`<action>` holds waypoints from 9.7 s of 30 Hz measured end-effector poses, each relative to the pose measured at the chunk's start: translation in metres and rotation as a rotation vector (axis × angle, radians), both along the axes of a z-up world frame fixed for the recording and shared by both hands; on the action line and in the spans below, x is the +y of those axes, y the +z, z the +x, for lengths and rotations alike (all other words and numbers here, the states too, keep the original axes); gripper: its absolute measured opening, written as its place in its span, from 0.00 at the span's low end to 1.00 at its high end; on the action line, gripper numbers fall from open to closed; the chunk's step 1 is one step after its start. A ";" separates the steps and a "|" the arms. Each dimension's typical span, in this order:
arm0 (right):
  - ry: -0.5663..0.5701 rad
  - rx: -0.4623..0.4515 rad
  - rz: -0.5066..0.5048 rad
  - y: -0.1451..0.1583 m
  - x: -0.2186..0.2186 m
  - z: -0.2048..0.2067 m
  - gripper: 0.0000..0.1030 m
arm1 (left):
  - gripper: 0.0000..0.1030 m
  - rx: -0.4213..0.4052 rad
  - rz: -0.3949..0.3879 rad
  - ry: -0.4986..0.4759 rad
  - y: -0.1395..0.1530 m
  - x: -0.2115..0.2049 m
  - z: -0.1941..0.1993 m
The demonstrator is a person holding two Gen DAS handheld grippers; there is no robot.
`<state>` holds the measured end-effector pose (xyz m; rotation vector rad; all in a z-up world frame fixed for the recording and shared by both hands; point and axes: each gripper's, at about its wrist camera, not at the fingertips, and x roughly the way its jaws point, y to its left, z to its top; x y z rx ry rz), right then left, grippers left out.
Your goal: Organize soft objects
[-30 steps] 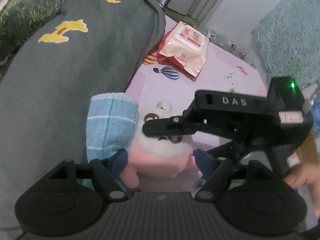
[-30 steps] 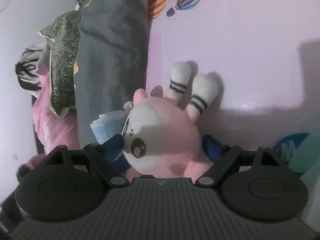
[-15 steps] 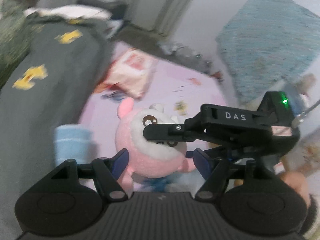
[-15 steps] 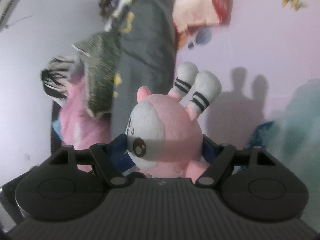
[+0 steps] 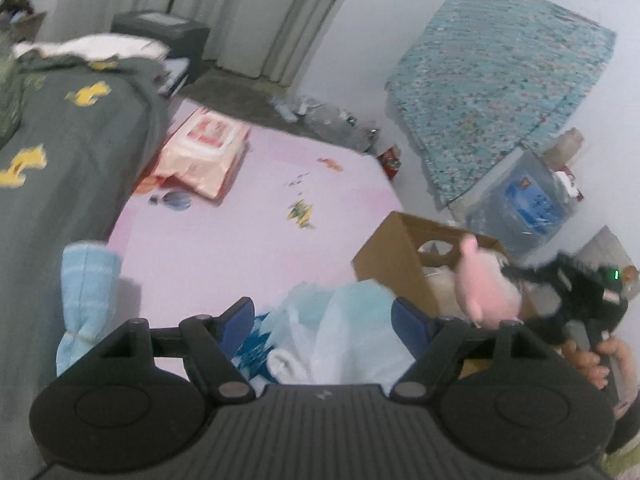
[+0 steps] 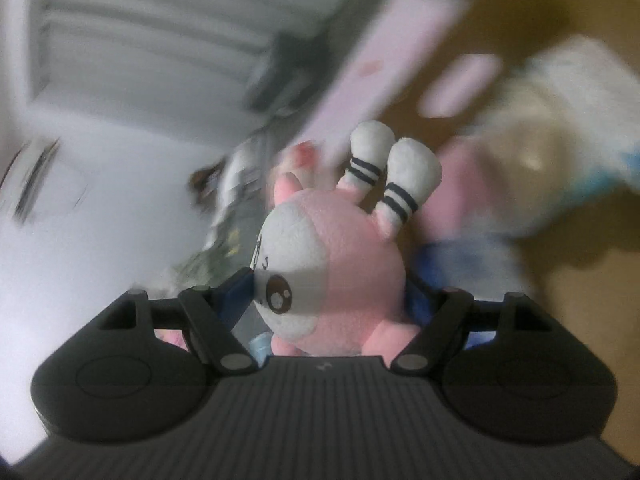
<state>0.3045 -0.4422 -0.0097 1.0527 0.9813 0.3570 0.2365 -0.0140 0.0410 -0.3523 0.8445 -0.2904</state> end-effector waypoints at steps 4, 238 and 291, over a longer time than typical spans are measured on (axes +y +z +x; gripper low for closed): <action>-0.115 0.124 -0.014 -0.044 -0.031 -0.013 0.76 | 0.74 0.040 -0.002 0.035 -0.014 0.012 -0.003; 0.159 -0.102 -0.176 -0.096 0.194 -0.213 0.52 | 0.43 -0.060 0.030 -0.088 -0.099 -0.001 -0.216; 0.326 -0.082 -0.278 -0.084 0.219 -0.201 0.78 | 0.43 -0.048 0.171 -0.162 -0.136 -0.025 -0.218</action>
